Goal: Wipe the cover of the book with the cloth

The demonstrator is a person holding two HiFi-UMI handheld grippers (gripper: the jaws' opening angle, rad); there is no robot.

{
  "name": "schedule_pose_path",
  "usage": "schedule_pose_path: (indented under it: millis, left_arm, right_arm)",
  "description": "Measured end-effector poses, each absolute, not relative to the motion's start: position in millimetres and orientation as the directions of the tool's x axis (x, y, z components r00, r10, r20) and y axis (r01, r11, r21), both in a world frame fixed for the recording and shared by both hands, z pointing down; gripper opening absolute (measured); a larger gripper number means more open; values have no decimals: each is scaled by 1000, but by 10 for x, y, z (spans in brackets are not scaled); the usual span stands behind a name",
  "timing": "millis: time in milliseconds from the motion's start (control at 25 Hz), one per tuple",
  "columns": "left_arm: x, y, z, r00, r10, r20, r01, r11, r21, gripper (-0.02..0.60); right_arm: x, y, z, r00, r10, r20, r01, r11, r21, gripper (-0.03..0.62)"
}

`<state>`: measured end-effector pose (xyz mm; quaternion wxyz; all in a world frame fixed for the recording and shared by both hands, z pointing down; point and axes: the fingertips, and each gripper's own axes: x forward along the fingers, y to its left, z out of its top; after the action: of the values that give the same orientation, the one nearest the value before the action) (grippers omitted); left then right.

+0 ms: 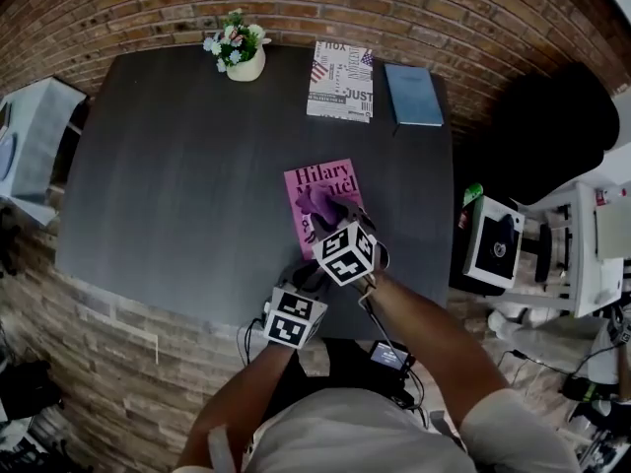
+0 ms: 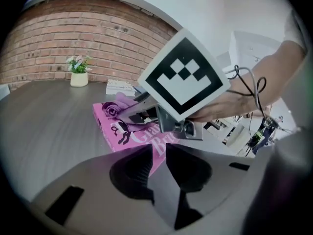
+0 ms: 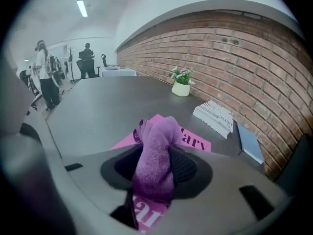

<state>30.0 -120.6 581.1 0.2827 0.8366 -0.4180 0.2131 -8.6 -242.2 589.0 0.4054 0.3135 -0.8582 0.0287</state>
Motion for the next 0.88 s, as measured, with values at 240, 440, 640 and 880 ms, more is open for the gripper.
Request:
schedule_pose_path:
  millis: [240, 440, 640, 880]
  left_arm:
    - [359, -1235, 6091, 474, -511, 718, -822, -549, 152, 8]
    - [357, -1235, 6097, 481, -503, 718, -834, -515, 198, 8]
    - [337, -1249, 6094, 493, -500, 712, -840, -486, 240, 8]
    - [318, -1266, 6091, 497, -512, 700, -849, -456, 268, 8]
  right_arm:
    - [-50, -2656, 5813, -504, -489, 711, -540, 821, 182, 160]
    - [-264, -2810, 5742, -524, -497, 692, -519, 830, 203, 158]
    - [-668, -2796, 5771, -546, -469, 694, -469, 858, 210, 155]
    - [-715, -2818, 5904, -522, -450, 724, -487, 855, 180, 144]
